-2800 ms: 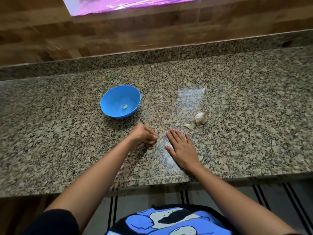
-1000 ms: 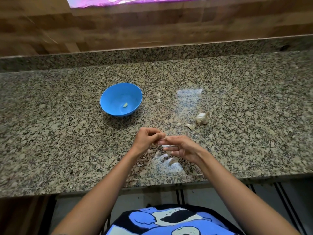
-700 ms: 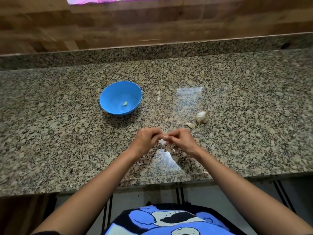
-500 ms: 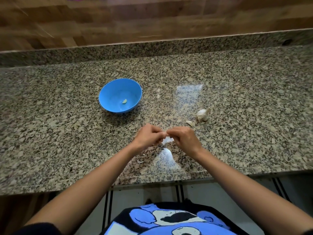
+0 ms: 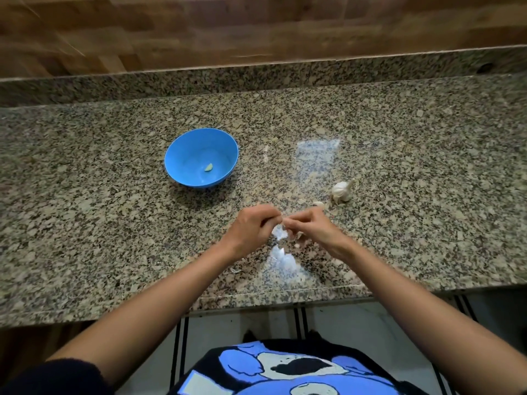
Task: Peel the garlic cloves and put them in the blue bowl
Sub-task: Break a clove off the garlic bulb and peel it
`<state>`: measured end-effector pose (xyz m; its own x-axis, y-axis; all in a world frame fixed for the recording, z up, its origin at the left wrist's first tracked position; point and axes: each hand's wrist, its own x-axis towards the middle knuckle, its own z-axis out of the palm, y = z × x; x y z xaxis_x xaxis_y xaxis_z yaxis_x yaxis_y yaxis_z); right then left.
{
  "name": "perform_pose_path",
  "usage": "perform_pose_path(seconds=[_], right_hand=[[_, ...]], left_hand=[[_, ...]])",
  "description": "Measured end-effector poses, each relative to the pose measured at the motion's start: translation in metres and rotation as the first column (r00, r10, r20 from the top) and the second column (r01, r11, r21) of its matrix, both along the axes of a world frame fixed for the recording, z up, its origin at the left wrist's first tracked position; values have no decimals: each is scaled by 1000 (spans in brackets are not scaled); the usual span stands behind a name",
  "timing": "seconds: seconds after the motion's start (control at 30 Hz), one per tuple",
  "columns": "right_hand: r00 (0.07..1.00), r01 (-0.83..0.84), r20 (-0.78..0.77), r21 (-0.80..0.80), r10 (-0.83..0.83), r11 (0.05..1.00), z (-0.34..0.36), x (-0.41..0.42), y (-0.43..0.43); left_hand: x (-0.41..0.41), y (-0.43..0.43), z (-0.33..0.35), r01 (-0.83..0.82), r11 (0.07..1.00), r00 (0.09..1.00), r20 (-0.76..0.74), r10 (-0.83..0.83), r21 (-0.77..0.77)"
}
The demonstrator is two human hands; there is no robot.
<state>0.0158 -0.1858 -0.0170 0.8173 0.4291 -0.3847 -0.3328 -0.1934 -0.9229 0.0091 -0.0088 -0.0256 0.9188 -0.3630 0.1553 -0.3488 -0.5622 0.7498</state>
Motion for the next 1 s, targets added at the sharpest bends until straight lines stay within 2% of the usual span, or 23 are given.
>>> perform_pose_path(seconds=[0.03, 0.07, 0.1, 0.13, 0.17, 0.2, 0.23, 0.27, 0.3, 0.33, 0.37, 0.4, 0.43, 0.5, 0.63, 0.73, 0.83, 0.9, 0.97, 1.0], right_hand=[[951, 16, 303, -220, 53, 975, -6, 2, 0], [812, 101, 567, -370, 139, 924, -10, 3, 1], [617, 187, 751, -432, 236, 882, -14, 5, 1], [438, 233, 841, -448, 319, 863, -15, 7, -2], [329, 259, 871, -456, 366, 851, -18, 9, -4], [338, 262, 867, -461, 366, 848, -18, 8, -3], [463, 253, 834, -448, 299, 858, -13, 6, 0], [677, 224, 721, -393, 147, 892, -8, 3, 4], [884, 184, 465, -278, -35, 943, -3, 1, 7], [982, 167, 110, -114, -155, 979, 1, -1, 9], [958, 209, -203, 27, -200, 977, 6, -3, 10], [894, 278, -391, 106, -217, 955, 9, -3, 10], [846, 340, -477, 136, -239, 931, 8, -4, 9], [809, 416, -511, 148, -291, 897, 8, -8, 9], [807, 460, -458, 93, -372, 883, -4, -19, 11], [822, 451, -432, 95, -371, 887, -11, -23, 12], [857, 418, -353, 52, -375, 907, -10, -24, 11], [865, 431, -302, 41, -400, 901, -10, -24, 11], [880, 433, -244, 62, -407, 899, -8, -24, 10], [888, 430, -218, 79, -405, 900, -6, -24, 9]], left_hand=[[-1, -3, 2, -75, 992, 969, -244, 49, -100], [0, -4, 5, -171, 964, 883, -466, 59, -203], [3, -4, 7, -293, 908, 749, -662, 24, -298], [6, -4, 10, -415, 832, 602, -796, -52, -368], [7, -5, 13, -500, 778, 498, -861, -101, -380], [8, -6, 15, -526, 764, 468, -877, -108, -375], [8, -6, 15, -472, 806, 547, -836, -49, -356], [8, -7, 12, -352, 893, 714, -697, 62, -280], [6, -6, 9, -223, 964, 881, -454, 135, -145], [4, -5, 5, -138, 990, 974, -183, 131, -26], [3, -3, 2, -87, 995, 996, 6, 87, 38], [2, -2, -1, -59, 996, 993, 110, 52, 61], [1, 0, -4, -55, 996, 986, 160, 44, 64], [-4, -1, -8, -93, 995, 983, 161, 86, 39], [-13, -8, -18, -146, 989, 984, 107, 145, -3], [-18, -7, -20, -126, 992, 984, 132, 121, 27], [-19, -7, -24, -59, 989, 986, 164, 37, 132], [-20, -11, -23, -72, 991, 986, 155, 54, 116], [-23, -16, -15, -166, 986, 986, 15, 166, -2], [-23, -18, -11, -224, 970, 968, -133, 211, -97]])
